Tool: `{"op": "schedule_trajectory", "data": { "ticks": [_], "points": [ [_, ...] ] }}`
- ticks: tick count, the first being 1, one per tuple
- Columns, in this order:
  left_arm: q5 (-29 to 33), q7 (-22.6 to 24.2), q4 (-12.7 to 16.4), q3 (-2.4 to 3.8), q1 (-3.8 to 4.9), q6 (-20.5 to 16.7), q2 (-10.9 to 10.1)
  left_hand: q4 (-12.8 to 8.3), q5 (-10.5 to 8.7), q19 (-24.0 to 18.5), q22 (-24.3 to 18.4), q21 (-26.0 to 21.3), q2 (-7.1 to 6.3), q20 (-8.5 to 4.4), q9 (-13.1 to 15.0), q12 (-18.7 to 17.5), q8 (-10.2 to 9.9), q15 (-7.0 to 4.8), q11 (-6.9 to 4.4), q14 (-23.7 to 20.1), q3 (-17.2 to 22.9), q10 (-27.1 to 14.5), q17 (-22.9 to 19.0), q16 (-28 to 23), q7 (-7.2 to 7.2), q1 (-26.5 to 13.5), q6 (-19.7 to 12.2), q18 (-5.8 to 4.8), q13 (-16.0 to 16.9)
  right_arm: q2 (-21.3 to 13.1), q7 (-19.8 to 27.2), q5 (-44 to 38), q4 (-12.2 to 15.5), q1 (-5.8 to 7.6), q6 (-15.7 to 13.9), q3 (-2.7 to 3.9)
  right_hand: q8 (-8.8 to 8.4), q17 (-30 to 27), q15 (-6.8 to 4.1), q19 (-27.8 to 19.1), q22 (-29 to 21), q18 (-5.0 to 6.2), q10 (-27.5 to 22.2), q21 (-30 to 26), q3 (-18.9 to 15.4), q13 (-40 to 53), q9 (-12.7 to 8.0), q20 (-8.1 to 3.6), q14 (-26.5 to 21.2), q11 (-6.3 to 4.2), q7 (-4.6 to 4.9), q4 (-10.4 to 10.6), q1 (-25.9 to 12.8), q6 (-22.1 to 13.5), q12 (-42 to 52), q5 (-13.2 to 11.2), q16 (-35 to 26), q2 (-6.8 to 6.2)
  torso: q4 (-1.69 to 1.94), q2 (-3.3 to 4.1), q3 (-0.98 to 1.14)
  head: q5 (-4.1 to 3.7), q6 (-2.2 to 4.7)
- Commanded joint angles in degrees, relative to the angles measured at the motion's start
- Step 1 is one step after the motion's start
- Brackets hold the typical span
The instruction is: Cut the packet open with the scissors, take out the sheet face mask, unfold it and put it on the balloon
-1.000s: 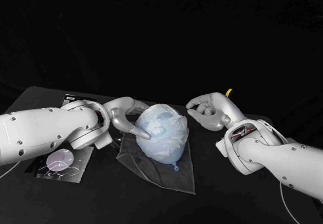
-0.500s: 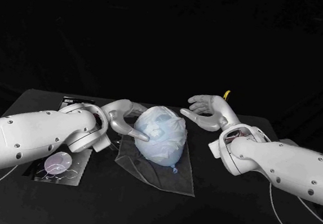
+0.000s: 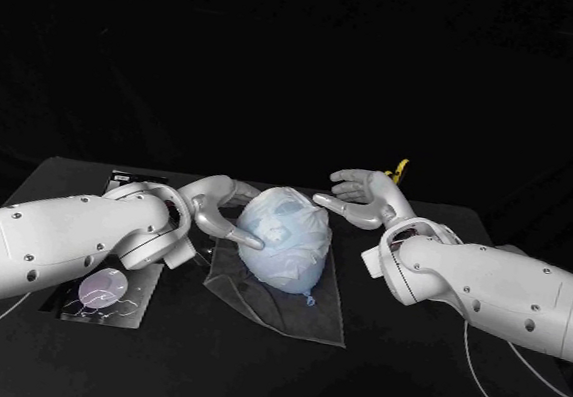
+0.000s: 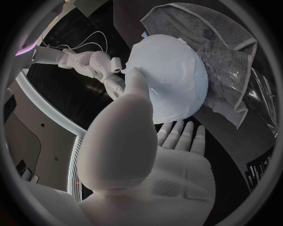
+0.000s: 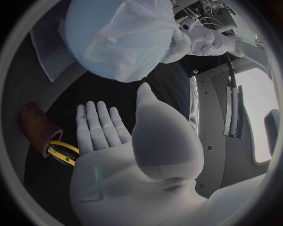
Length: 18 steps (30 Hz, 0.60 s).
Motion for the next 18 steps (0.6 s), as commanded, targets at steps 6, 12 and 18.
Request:
{"op": "schedule_trajectory", "data": {
  "ticks": [6, 12, 18],
  "points": [
    [0.3, 0.0, 0.1, -0.06, -0.08, 1.3, 0.1, 0.1, 0.2, 0.1, 0.0, 0.2, 0.03, -0.07, 0.1, -0.2, 0.2, -0.06, -0.11, -0.4, -0.2, -0.4, -0.1, -0.3, 4.91, -0.1, -0.2, 0.97, -0.1, -0.3, 2.8, 1.4, 0.8, -0.67, 4.4, 0.0, 0.92, -2.9, 0.38, -5.0, -5.1, -1.17, -0.8, -0.6, -6.7, -2.0, -0.9, 0.05, -3.9, 0.12, 6.8, 0.4, -2.7, -0.7, -0.5, 0.4, -2.7, -5.7, -0.04, -0.07, 0.0, 0.06, -0.22],
    [0.3, 0.0, 0.1, -0.06, -0.08, 1.3, 0.1, 0.1, 0.2, 0.1, 0.0, 0.2, 0.03, -0.07, 0.1, -0.2, 0.2, -0.06, -0.11, -0.4, -0.2, -0.4, -0.1, -0.3, 4.91, -0.1, -0.2, 0.97, -0.1, -0.3, 2.8, 2.1, 0.4, -1.41, 4.8, 0.0, 1.26, -3.5, 0.47, -5.6, -6.0, -1.26, -0.7, -0.6, -6.6, -2.5, -1.1, 0.06, -4.6, 0.17, 6.85, 0.4, -3.1, -0.6, -0.4, 0.3, -3.3, -5.43, -0.06, 0.0, 0.03, 0.12, -0.24],
    [0.3, -0.1, 0.2, -0.06, -0.08, 1.3, 0.0, 0.1, 0.2, 0.1, 0.0, 0.2, 0.03, -0.07, 0.1, -0.2, 0.2, -0.06, -0.11, -0.4, -0.2, -0.4, -0.1, -0.3, 4.91, -0.1, -0.2, 0.97, -0.1, 0.4, 1.9, 2.5, -1.0, -1.67, 4.4, 0.0, 2.21, -4.1, 0.42, -5.0, -6.8, -1.17, -0.3, -0.4, -2.9, -3.8, -1.4, 0.06, -3.6, 0.14, 6.89, 0.1, -1.9, 0.1, 0.0, 0.1, -3.6, -0.07, -0.01, -0.05, 0.04, -0.09, -0.33]
  ]
}}
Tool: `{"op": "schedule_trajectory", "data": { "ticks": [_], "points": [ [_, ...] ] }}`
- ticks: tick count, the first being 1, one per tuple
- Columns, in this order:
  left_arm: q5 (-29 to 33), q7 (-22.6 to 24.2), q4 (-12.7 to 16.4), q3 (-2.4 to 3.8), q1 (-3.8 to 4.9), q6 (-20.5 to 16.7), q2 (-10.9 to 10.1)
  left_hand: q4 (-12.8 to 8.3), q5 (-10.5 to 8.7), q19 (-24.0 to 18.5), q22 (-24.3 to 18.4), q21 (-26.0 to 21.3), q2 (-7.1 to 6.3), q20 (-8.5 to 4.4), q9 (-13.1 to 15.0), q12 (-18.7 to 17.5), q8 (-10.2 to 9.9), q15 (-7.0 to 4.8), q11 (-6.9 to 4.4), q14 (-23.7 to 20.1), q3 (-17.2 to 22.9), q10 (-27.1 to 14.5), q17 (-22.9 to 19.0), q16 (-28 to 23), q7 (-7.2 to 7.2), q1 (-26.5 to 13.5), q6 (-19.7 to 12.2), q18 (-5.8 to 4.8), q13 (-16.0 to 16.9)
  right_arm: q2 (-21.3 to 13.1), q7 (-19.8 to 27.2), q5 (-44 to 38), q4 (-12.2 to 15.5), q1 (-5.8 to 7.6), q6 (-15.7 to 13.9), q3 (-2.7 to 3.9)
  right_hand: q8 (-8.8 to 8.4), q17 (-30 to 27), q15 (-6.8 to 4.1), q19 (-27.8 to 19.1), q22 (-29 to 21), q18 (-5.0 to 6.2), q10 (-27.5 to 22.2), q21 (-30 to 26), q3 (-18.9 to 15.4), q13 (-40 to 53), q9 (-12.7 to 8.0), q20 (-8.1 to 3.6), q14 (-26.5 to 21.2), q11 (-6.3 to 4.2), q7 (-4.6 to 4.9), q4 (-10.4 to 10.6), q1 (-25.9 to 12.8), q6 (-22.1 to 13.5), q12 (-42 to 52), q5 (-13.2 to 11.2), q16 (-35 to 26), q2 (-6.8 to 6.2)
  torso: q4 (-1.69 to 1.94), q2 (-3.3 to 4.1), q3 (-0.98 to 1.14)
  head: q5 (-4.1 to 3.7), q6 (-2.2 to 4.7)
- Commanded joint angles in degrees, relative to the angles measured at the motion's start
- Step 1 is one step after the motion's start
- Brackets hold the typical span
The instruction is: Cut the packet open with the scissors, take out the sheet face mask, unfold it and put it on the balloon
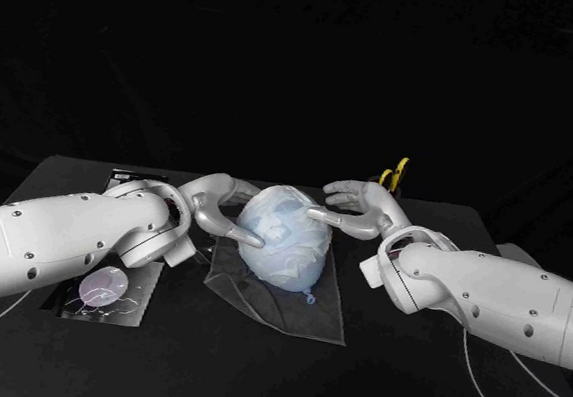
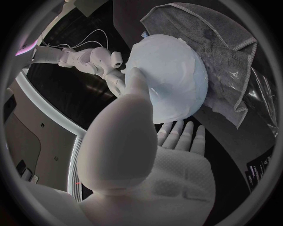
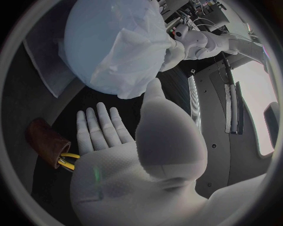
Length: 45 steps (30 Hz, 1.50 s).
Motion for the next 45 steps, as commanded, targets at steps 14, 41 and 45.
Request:
{"op": "schedule_trajectory", "data": {
  "ticks": [14, 41, 45],
  "points": [
    [0.2, -0.1, 0.3, -0.06, -0.07, 1.3, 0.1, 0.1, 0.2, 0.1, 0.1, 0.2, 0.03, -0.07, 0.1, -0.2, 0.3, -0.06, -0.11, -0.4, -0.1, -0.4, -0.1, -0.3, 4.92, -0.1, -0.2, 0.97, -0.1, 2.1, -2.2, 2.0, -3.3, -0.14, -0.7, 0.05, 3.16, 0.4, -0.87, 8.5, 1.7, 0.31, 3.7, 1.3, 0.7, -2.2, -1.0, -0.09, 9.0, -0.5, 6.63, -1.0, 3.8, 4.0, 2.1, -0.3, 1.9, 9.66, 0.0, 0.0, -0.03, -0.25, -0.22],
    [0.2, 0.0, 0.3, -0.06, -0.08, 1.4, 0.0, 0.1, 0.2, 0.1, 0.1, 0.2, 0.08, -0.07, 0.1, -0.2, 0.3, -0.04, -0.08, -0.4, 0.0, -0.5, -0.1, -0.3, 4.95, -0.1, -0.2, 0.97, -0.1, -3.1, 2.7, 0.8, 2.5, -0.28, -7.0, 0.2, 5.18, -2.0, -1.55, 13.2, -1.4, 1.03, 6.7, 1.2, -0.5, -3.5, -4.5, -0.13, 12.2, -1.09, 6.24, -2.4, 8.9, 6.0, 1.8, -0.3, 1.2, 13.28, -0.11, -0.05, 0.02, -0.75, -0.13],
    [0.2, 0.0, 0.3, -0.06, -0.08, 1.4, 0.0, 0.1, 0.2, 0.1, 0.1, 0.2, 0.08, -0.07, 0.1, -0.2, 0.3, -0.04, -0.08, -0.4, 0.0, -0.5, -0.1, -0.3, 4.95, -0.1, -0.2, 0.97, -0.1, -4.0, 3.3, 1.5, 4.3, -0.55, -6.3, 0.2, 5.06, -2.4, -1.35, 13.3, -1.8, 0.87, 6.1, 1.1, -2.0, -3.5, -5.0, -0.13, 11.6, -0.89, 6.41, -1.1, 8.0, 5.5, 1.4, -0.3, 0.7, 12.75, -0.06, -0.04, -0.01, -0.91, -0.25]
  ]
}}
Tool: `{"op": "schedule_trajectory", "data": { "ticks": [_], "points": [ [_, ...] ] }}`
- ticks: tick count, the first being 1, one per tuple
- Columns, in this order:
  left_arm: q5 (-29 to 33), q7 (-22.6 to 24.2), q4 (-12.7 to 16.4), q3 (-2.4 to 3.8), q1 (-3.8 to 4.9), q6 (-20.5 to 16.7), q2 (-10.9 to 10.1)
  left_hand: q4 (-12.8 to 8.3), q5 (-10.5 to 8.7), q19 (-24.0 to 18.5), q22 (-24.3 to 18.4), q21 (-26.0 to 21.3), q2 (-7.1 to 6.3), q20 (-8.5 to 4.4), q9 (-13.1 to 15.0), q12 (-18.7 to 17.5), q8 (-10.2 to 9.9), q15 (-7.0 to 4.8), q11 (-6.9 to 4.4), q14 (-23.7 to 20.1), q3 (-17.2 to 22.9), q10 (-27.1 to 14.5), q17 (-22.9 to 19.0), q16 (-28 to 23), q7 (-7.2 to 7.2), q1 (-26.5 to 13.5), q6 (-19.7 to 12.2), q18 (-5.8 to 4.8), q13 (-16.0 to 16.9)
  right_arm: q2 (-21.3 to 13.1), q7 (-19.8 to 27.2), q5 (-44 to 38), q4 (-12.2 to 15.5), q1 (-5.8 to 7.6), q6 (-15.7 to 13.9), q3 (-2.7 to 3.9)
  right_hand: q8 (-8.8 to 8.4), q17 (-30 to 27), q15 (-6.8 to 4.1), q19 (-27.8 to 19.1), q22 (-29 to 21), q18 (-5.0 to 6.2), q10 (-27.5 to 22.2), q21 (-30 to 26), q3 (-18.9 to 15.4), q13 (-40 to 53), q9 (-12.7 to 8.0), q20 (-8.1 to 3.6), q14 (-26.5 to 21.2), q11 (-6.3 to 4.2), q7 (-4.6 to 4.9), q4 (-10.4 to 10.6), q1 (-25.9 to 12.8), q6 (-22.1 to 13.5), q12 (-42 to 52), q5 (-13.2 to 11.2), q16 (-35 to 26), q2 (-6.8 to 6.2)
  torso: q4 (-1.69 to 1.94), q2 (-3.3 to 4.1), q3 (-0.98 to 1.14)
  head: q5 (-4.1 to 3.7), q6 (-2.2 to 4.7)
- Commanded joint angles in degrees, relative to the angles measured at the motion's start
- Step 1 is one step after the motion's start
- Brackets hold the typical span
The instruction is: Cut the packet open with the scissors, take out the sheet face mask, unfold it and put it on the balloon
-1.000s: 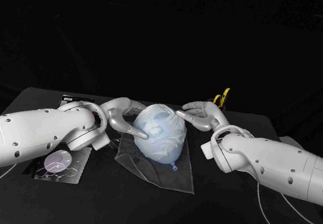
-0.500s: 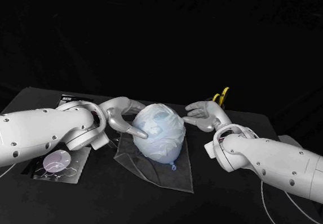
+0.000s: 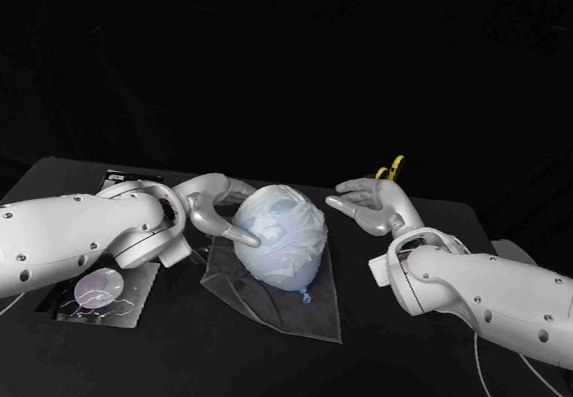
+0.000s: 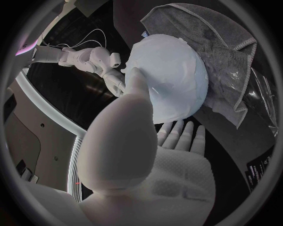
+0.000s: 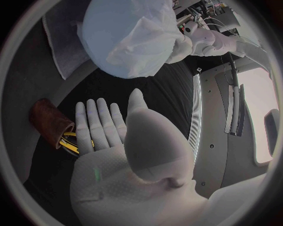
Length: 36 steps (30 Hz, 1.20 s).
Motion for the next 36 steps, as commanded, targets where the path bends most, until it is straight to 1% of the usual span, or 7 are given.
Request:
{"op": "schedule_trajectory", "data": {
  "ticks": [1, 4, 8, 13, 22, 32, 36],
  "points": [
    [0.2, 0.0, 0.2, -0.07, -0.09, 1.3, 0.1, 0.1, 0.2, 0.1, 0.1, 0.2, 0.08, -0.07, 0.1, -0.2, 0.1, -0.04, -0.08, -0.4, 0.0, -0.5, -0.1, -0.3, 4.95, -0.1, -0.2, 0.97, -0.1, -0.5, 3.7, 2.5, 1.3, -0.31, -0.1, 0.03, 0.01, -0.2, 0.27, 0.3, -0.2, 0.35, -0.4, -0.3, -0.6, -0.1, -0.2, 0.06, -0.2, 0.03, 5.62, 0.8, -0.8, -0.4, -0.4, -0.3, -0.3, 0.13, 0.02, 0.0, -0.01, -0.15, -0.15],
    [0.2, 0.0, 0.2, -0.07, -0.09, 1.3, 0.1, 0.1, 0.2, 0.1, 0.1, 0.2, 0.08, -0.07, 0.1, -0.2, 0.1, -0.04, -0.08, -0.4, 0.0, -0.5, -0.1, -0.3, 4.95, -0.1, -0.2, 0.97, -0.1, -0.8, 3.4, 2.4, 2.0, -0.59, 0.7, 0.03, -0.02, -0.3, 0.35, 0.3, -0.4, 0.28, -0.6, -0.4, -1.2, -0.1, -0.4, 0.07, -0.4, 0.1, 5.67, 0.9, -0.7, -0.6, -0.6, -0.3, -0.5, -0.19, 0.04, 0.04, -0.03, -0.15, -0.12],
    [0.2, 0.0, 0.2, -0.07, -0.09, 1.3, 0.1, 0.1, 0.2, 0.1, 0.1, 0.2, 0.08, -0.07, 0.1, -0.2, 0.1, -0.04, -0.08, -0.4, 0.0, -0.5, -0.1, -0.3, 4.95, -0.1, -0.2, 0.97, -0.1, -0.6, 1.9, 2.1, 1.9, -0.94, 1.9, 0.03, -0.2, -1.0, 0.65, 0.1, -0.9, -0.02, -1.5, -0.6, -3.0, -0.1, -0.9, 0.06, -2.2, 0.33, 5.82, 0.8, -0.3, -1.3, -1.1, -0.3, -1.4, -1.43, 0.11, 0.03, -0.05, -0.26, -0.14],
    [0.2, 0.0, 0.2, -0.07, -0.09, 1.3, 0.1, 0.1, 0.2, 0.1, 0.1, 0.2, 0.08, -0.07, 0.1, -0.2, 0.1, -0.04, -0.08, -0.4, 0.0, -0.5, -0.1, -0.3, 4.95, -0.1, -0.2, 0.97, -0.1, 0.2, 1.0, 1.8, 1.6, -1.56, 1.7, 0.03, -0.19, -0.9, 0.66, 0.1, -0.9, -0.04, -1.5, -0.6, -3.2, -0.1, -0.9, 0.06, -1.8, 0.34, 5.82, 0.8, -0.2, -1.3, -1.2, -0.3, -1.4, -1.46, 0.14, 0.06, 0.01, -0.12, -0.15],
    [0.2, 0.0, 0.3, -0.07, -0.09, 1.3, 0.1, 0.1, 0.2, 0.1, 0.1, 0.2, 0.08, -0.07, 0.1, -0.2, 0.1, -0.04, -0.08, -0.4, 0.0, -0.5, -0.1, -0.3, 4.95, -0.1, -0.2, 0.97, -0.1, 1.0, -0.8, 1.0, 0.7, -1.85, 1.8, 0.03, 0.11, -1.0, 0.58, 0.4, -1.1, 0.0, -1.3, -0.4, -3.8, 0.0, -1.1, 0.02, -1.0, 0.28, 5.78, 0.3, 1.1, -1.2, -1.0, -0.3, -1.2, -1.42, 0.04, 0.0, -0.04, -0.15, -0.2],
    [0.2, 0.0, 0.2, -0.07, -0.09, 1.2, 0.2, 0.1, 0.2, 0.1, 0.1, 0.2, 0.08, -0.07, 0.1, -0.2, 0.1, -0.04, -0.08, -0.4, 0.0, -0.5, -0.1, -0.3, 4.95, -0.1, -0.2, 0.97, -0.1, 1.3, -5.3, -3.7, -1.1, -1.96, 4.2, 0.02, 0.74, -1.4, 0.49, 0.9, -2.0, 0.08, -1.0, -0.3, -6.0, 0.0, -1.7, 0.0, -0.5, 0.22, 5.76, -3.0, 6.7, -1.3, -1.0, -0.3, -1.2, -2.04, 0.03, 0.02, -0.03, -0.33, -0.47],
    [0.2, 0.0, 0.1, -0.07, -0.09, 1.2, 0.2, 0.1, 0.2, 0.1, 0.1, 0.2, 0.08, -0.07, 0.1, -0.2, 0.1, -0.04, -0.08, -0.4, 0.0, -0.5, -0.1, -0.3, 4.95, -0.1, -0.2, 0.97, -0.1, 1.2, -8.4, -7.6, -1.8, -2.27, 4.9, 0.01, 1.17, -1.5, 0.36, 1.3, -2.4, 0.22, -0.6, -0.1, -6.7, 0.0, -1.9, -0.02, 0.0, 0.13, 5.69, -4.7, 9.3, -1.1, -0.9, -0.3, -1.0, -1.3, 0.04, 0.02, -0.03, -0.49, -0.57]
  ]
}}
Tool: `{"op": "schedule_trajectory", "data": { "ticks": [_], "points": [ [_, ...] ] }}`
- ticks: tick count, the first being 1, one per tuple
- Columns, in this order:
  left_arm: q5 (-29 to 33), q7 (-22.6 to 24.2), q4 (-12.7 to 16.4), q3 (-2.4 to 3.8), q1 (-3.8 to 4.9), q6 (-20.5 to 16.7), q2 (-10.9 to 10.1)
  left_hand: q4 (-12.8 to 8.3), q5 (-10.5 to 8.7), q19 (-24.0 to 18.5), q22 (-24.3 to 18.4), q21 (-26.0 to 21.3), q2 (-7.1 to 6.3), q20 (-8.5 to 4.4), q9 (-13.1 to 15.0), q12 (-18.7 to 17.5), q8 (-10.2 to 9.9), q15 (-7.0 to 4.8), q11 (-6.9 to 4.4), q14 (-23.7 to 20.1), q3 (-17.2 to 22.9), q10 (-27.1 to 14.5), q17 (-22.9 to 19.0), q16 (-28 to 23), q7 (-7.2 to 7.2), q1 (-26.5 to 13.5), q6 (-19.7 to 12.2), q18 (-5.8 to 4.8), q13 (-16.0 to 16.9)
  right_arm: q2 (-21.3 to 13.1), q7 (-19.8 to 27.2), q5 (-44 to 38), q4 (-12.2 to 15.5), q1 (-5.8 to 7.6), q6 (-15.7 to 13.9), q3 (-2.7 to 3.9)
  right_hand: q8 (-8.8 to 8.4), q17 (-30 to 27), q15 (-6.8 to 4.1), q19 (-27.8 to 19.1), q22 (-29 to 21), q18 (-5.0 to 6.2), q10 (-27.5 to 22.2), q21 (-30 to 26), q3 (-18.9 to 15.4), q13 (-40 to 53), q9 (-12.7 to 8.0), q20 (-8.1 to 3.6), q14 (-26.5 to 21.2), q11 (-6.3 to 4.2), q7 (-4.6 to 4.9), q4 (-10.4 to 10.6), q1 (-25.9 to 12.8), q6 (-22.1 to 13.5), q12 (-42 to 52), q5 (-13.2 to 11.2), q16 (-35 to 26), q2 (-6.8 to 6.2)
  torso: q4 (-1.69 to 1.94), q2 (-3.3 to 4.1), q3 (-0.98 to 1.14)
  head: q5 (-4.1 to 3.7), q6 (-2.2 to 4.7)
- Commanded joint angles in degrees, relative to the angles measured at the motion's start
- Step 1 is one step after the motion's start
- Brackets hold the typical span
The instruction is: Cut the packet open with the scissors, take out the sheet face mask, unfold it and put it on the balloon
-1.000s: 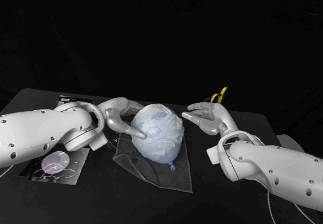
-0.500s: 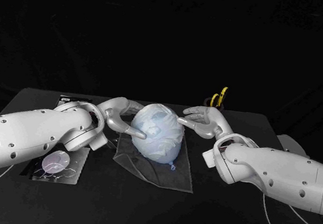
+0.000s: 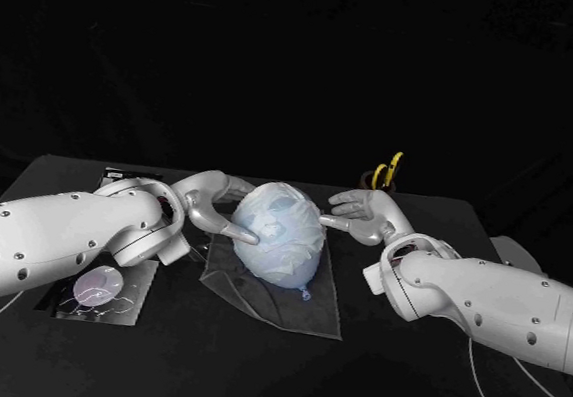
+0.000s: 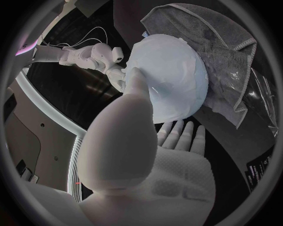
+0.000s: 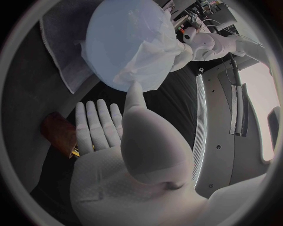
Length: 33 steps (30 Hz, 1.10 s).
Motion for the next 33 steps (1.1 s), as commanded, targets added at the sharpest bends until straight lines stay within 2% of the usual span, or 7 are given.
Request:
{"op": "schedule_trajectory", "data": {
  "ticks": [1, 10, 16, 21, 26, 27, 33],
  "points": [
    [0.2, 0.0, 0.1, -0.05, -0.08, 1.2, 0.2, 0.1, 0.19, 0.1, 0.1, 0.2, 0.08, -0.07, 0.0, -0.2, 0.2, -0.04, -0.08, -0.4, 0.0, -0.5, -0.1, -0.3, 4.95, -0.1, -0.2, 0.97, -0.1, -0.1, -5.0, -6.8, -0.6, -0.31, 2.5, 0.0, 0.42, -0.1, -0.12, 0.8, -0.2, 0.4, 0.7, 0.3, -0.5, 0.0, -0.1, -0.08, 0.7, -0.26, 5.85, -1.1, 1.7, -0.1, 0.0, -0.3, 0.3, 0.47, -0.02, 0.01, -0.01, -0.13, -0.08],
    [0.2, 0.1, 0.1, -0.05, -0.08, 1.2, 0.2, 0.1, 0.19, 0.1, 0.1, 0.2, 0.08, -0.07, 0.0, -0.2, 0.2, -0.04, -0.08, -0.4, 0.0, -0.5, -0.1, -0.3, 4.95, -0.1, -0.2, 0.97, -0.1, -0.3, -9.4, -13.6, -1.4, -0.72, 2.6, -0.01, 1.65, -0.2, -0.49, 1.9, -0.7, 0.77, 2.0, 0.7, -2.3, 0.0, -0.3, -0.12, 1.9, -0.61, 5.59, -4.4, 5.4, 0.5, 0.5, -0.3, 0.7, 1.87, 0.0, 0.03, 0.02, -0.13, -0.27],
    [0.2, 0.3, 0.0, -0.04, -0.09, 1.1, 0.4, 0.1, 0.2, 0.1, 0.1, 0.2, 0.12, -0.07, 0.1, -0.2, 0.2, -0.02, -0.08, -0.4, 0.1, -0.5, 0.0, -0.3, 4.95, -0.1, -0.2, 0.97, -0.1, -0.8, -10.3, -16.4, -0.9, -0.81, 0.6, -0.01, 2.75, -0.2, -0.96, 3.2, -0.9, 1.21, 3.3, 1.3, -3.4, 0.0, -0.3, -0.15, 3.2, -1.04, 5.19, -6.1, 6.8, 1.2, 0.9, -0.2, 1.1, 3.05, 0.03, 0.02, -0.02, -0.21, -0.39],
    [0.3, 0.6, -0.1, -0.03, -0.1, 0.9, 0.4, 0.1, 0.2, 0.2, 0.1, 0.2, 0.11, -0.07, 0.1, -0.2, 0.2, -0.01, -0.07, -0.4, 0.1, -0.5, -0.1, -0.3, 4.96, -0.1, -0.2, 0.97, -0.1, -1.9, -7.6, -15.0, 0.5, -0.83, -1.8, 0.0, 3.25, -0.2, -1.19, 3.7, -1.1, 1.43, 4.0, 1.5, -3.9, 0.0, -0.4, -0.17, 3.8, -1.27, 4.97, -6.7, 7.0, 1.6, 1.1, -0.2, 1.4, 3.88, -0.01, -0.02, -0.03, -0.07, -0.2],
    [1.5, 2.4, 0.3, 0.15, -0.11, 1.1, 0.0, 0.1, 0.2, 0.3, 0.1, 0.3, -0.03, 0.02, 0.2, -0.3, 0.3, 0.38, -0.04, -0.3, 0.3, -1.1, 0.0, -0.3, 4.76, 0.0, 0.0, 0.87, -0.2, -4.0, -1.6, -9.7, 3.9, -0.64, -4.4, 0.12, 3.81, 0.0, -1.89, 5.1, -1.3, 2.02, 5.2, 2.1, -5.3, 0.0, -0.8, -0.21, 6.1, -1.81, 4.41, -5.8, 4.7, 2.6, 1.0, -0.2, 2.3, 5.89, -0.02, -0.02, -0.03, 0.25, 0.08],
    [1.8, 3.0, 0.4, 0.21, -0.11, 1.1, -0.1, 0.2, 0.24, 0.3, 0.1, 0.3, -0.31, 0.04, 0.0, -0.5, 0.1, 0.76, 0.58, -0.3, -0.1, -2.6, 0.0, -0.3, 4.51, 0.2, -0.5, 0.75, -0.3, -4.3, -1.0, -9.2, 4.5, -0.52, -4.6, 0.15, 3.72, 0.1, -2.0, 5.4, -1.3, 2.15, 5.3, 2.2, -5.7, -0.1, -0.9, -0.24, 6.7, -1.89, 4.42, -5.6, 4.1, 2.6, 0.9, -0.2, 2.5, 5.9, -0.02, -0.02, -0.04, 0.26, 0.09],
    [3.9, 7.4, 1.6, 0.88, -0.06, 1.7, -1.7, 0.1, 0.22, -0.6, -0.1, 0.0, -0.83, 0.09, -1.2, -0.7, -1.3, 1.74, -0.01, -2.1, -1.7, -5.3, -0.5, -0.8, 2.4, -0.1, -3.9, -0.35, -0.5, -5.9, 1.6, -7.9, 9.0, 0.8, -4.3, 0.3, 3.01, 0.1, -2.3, 6.6, -1.6, 2.42, 5.4, 2.7, -7.7, -0.1, -1.5, -0.3, 8.2, -1.88, 4.42, -4.5, 1.5, 2.4, 0.2, -0.2, 2.9, 5.76, 0.1, -0.04, -0.03, 0.23, 0.39]
  ]
}}
